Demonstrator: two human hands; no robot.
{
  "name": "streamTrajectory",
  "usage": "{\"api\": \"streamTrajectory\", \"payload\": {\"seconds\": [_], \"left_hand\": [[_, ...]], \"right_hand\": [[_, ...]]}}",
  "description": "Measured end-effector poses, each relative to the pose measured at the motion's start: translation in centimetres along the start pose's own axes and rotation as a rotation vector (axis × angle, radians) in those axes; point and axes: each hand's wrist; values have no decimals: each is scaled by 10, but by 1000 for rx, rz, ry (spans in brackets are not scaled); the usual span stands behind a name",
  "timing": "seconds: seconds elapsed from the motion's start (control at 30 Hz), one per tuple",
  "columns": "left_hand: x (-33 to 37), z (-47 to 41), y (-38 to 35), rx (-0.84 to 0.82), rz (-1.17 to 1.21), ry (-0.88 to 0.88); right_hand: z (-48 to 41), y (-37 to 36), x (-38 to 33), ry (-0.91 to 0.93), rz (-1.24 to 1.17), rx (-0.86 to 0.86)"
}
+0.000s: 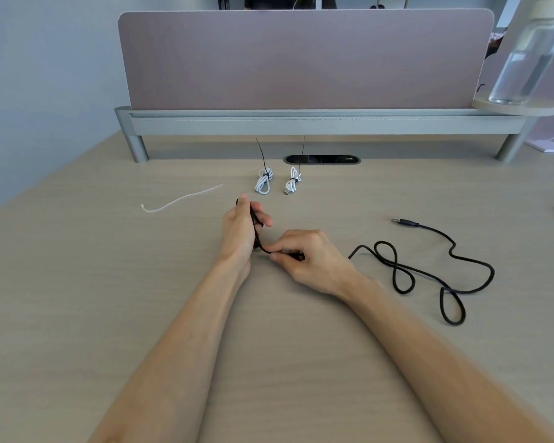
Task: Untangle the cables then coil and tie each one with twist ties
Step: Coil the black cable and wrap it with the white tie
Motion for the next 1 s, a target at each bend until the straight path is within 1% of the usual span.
{"api": "streamTrajectory", "payload": {"seconds": [0.07,0.13,0.2,0.27,0.3,0.33,0.43,0.5,0.57,0.63,0.7,0.77,0.83,0.9,0.93,1.0], "left_hand": [[-1,0,0,-6,24,-14],[-1,0,0,-30,122,3],[3,2,0,-56,273,72],[8,5,1,-78,332,138],[10,5,3,-84,279,146],[10,4,4,-81,154,117],[6,3,7,-114,-374,-20],[5,5,5,-197,-601,-16],[8,6,4,-319,-695,54],[12,9,4,-468,-687,149],[15,13,5,-584,-669,219],[15,14,6,-615,-647,257],[11,13,3,-564,-562,258],[5,11,-1,-455,-414,218],[2,10,-3,-401,-343,192],[-1,8,-5,-340,-242,153]], "right_hand": [[0,0,0,-13,-17,3],[-1,1,0,-52,-32,-4],[-1,1,1,-118,-43,-26],[-1,2,2,-153,-11,-12],[-1,3,3,-155,32,9],[0,6,4,-144,103,34],[1,14,12,-58,335,144],[0,19,17,-41,434,216],[-1,21,21,-62,509,275],[-2,24,24,-129,514,320],[-3,27,26,-260,438,331],[-5,26,25,-379,344,324],[-6,22,17,-441,204,379],[-8,20,8,-444,-31,460],[-8,19,3,-430,-149,468],[-6,18,-6,-375,-297,398]]}}
Point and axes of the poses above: each hand's wrist, its own z-axis away from the middle knuckle, its own y-axis out of the back of the hand, x = y × z, and after that the axes turned 9 degrees about z, right-handed
